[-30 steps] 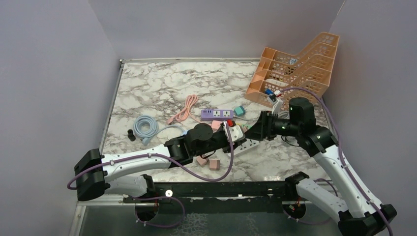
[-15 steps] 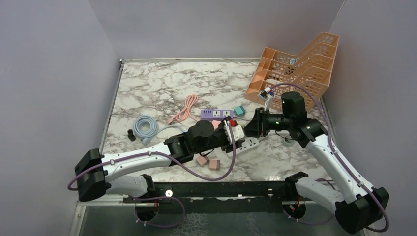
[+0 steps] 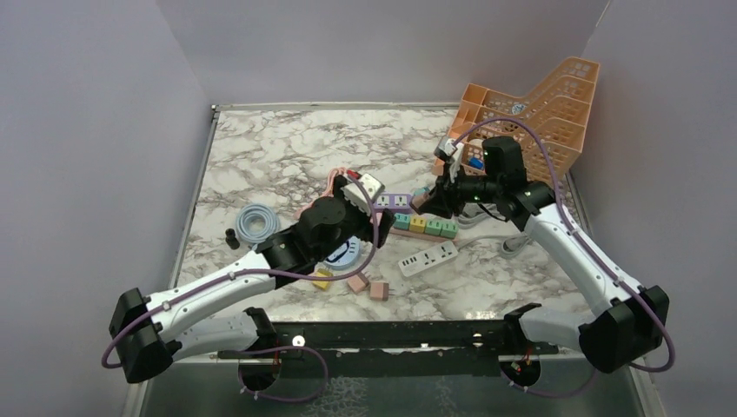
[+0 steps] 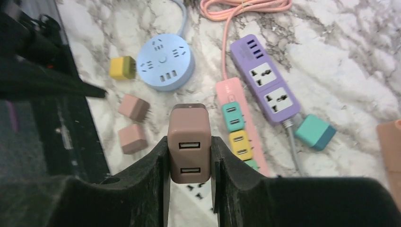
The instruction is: Insert the plug
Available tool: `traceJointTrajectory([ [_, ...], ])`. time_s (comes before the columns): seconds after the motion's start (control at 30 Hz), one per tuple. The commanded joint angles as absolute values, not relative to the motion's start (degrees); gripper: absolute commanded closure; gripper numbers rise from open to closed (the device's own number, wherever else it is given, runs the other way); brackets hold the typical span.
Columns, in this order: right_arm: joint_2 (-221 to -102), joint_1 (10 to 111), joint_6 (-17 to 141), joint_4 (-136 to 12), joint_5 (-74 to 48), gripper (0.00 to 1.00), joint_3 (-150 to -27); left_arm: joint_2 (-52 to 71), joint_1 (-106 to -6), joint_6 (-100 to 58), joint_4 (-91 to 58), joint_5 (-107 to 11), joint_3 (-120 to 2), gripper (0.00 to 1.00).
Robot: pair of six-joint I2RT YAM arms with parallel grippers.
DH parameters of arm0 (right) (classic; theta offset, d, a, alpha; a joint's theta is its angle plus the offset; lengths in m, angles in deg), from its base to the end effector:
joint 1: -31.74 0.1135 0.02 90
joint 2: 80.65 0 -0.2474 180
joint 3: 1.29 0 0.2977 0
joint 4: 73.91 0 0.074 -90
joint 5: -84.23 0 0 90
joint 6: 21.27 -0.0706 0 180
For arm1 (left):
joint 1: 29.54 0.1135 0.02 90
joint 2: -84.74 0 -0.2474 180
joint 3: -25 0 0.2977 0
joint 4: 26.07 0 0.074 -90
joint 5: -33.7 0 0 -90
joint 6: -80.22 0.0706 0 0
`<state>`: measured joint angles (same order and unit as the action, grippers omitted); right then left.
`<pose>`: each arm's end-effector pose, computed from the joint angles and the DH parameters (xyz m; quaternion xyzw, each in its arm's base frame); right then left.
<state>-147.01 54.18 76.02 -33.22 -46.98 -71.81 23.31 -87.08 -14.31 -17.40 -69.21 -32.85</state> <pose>0.2779 0.1651 0.2861 -0.3675 0.7674 0.3671 0.3760 0.1949 -0.2770 0.2819 0.2821 0.7238 -0.2465 0.5795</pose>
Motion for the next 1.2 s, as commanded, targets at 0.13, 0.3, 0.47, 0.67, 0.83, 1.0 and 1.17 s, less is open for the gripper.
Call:
traceJointTrajectory([
  [0.13, -155.77, 54.62, 109.18, -19.71, -44.02, 0.99, -77.46, 29.20, -74.60, -29.92, -0.54, -72.61, -36.86, 0.05],
  [0.3, -156.33, 57.15, 121.39, -13.09, -43.04, 0.99, -76.65, 28.20, -65.16, -34.47, 2.90, -69.70, -40.70, 0.05],
  [0.47, -158.46, 60.44, 124.84, -10.51, -40.68, 0.99, -76.11, 24.90, -61.19, -33.67, 4.54, -70.86, -46.54, 0.05],
  [0.67, -162.06, 64.74, 127.15, -8.01, -31.76, 0.99, -74.68, 23.75, -61.18, -30.05, 4.68, -71.38, -48.61, 0.05],
  [0.83, -165.33, 65.14, 126.53, -7.25, -29.79, 0.99, -74.99, 23.57, -61.19, -29.02, 4.95, -72.55, -47.88, 0.05],
  [1.0, -168.00, 65.17, 126.06, -4.84, -28.55, 0.99, -76.14, 22.66, -61.10, -29.11, 4.30, -72.64, -47.31, 0.05],
  [1.17, -168.00, 65.21, 126.12, -4.53, -28.75, 0.99, -75.05, 22.01, -61.15, -28.86, 3.63, -72.87, -47.14, 0.05],
])
